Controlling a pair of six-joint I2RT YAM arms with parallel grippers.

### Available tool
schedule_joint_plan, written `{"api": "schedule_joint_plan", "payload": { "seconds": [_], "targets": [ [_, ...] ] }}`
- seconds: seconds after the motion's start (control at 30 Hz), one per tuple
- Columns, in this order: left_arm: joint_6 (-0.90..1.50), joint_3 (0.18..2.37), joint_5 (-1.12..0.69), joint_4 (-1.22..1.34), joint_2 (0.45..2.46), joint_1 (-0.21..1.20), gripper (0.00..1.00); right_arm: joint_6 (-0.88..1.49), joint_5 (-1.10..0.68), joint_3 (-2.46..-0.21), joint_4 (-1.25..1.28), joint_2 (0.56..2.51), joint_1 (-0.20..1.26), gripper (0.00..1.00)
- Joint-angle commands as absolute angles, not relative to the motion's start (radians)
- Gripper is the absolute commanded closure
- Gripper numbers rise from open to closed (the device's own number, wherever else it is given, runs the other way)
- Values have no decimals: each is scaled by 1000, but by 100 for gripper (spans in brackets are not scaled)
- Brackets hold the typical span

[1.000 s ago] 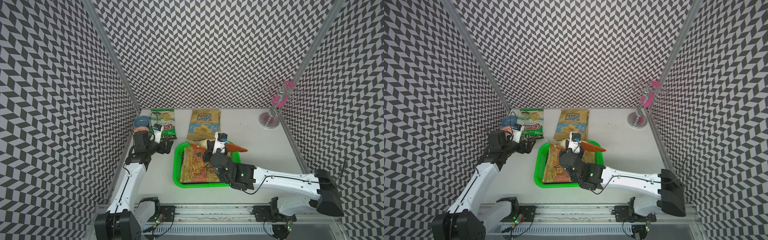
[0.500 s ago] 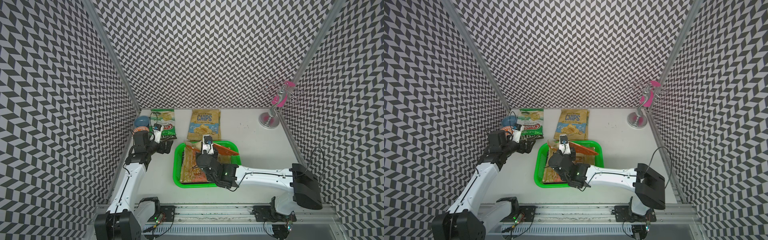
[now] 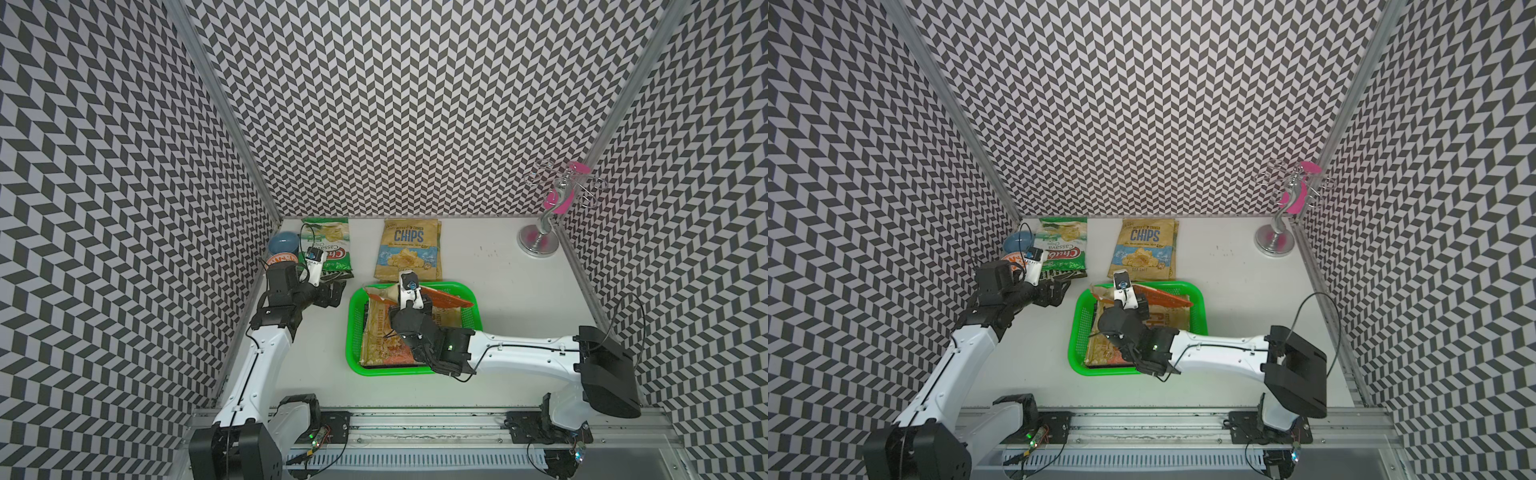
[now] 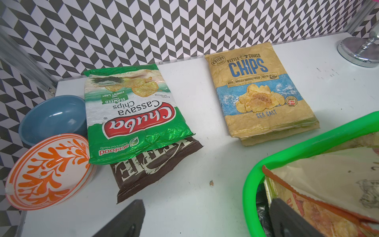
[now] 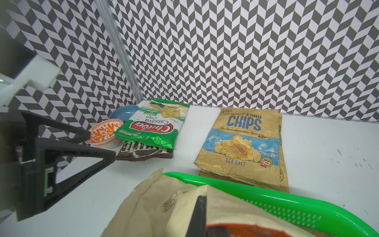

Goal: Put the potato chips into the basket
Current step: Place the potato chip in the basket.

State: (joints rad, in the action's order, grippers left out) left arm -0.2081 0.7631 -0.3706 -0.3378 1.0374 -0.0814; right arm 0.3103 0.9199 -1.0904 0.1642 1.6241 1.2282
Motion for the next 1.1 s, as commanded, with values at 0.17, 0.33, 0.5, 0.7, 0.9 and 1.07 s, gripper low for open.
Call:
{"api": "schedule_joint_plan", "payload": {
  "seconds": [0.17, 0.33, 0.5, 0.7, 0.9, 1.07],
  "targets": [
    [-202, 765, -369, -324, 1014, -88, 1, 112, 929, -1107, 270, 1636, 1212, 100],
    [-202, 766, -367, -323, 1014, -89, 1, 81, 915, -1112, 269, 1639, 1209, 100],
    [-202, 766, -364, -322, 1013, -89, 1, 142, 843, -1131, 180, 1652, 1211, 100],
    [-201, 766, -364, -322, 1017, -90, 1, 235, 734, -1141, 62, 1618, 1211, 66],
    [-201, 766, -367, -322, 1018, -90, 1, 243, 706, -1173, -68, 1531, 1212, 52],
    [-201, 767, -369, -322, 1019, -88, 1, 184, 355, -1155, -98, 1395, 1208, 31]
  ]
}}
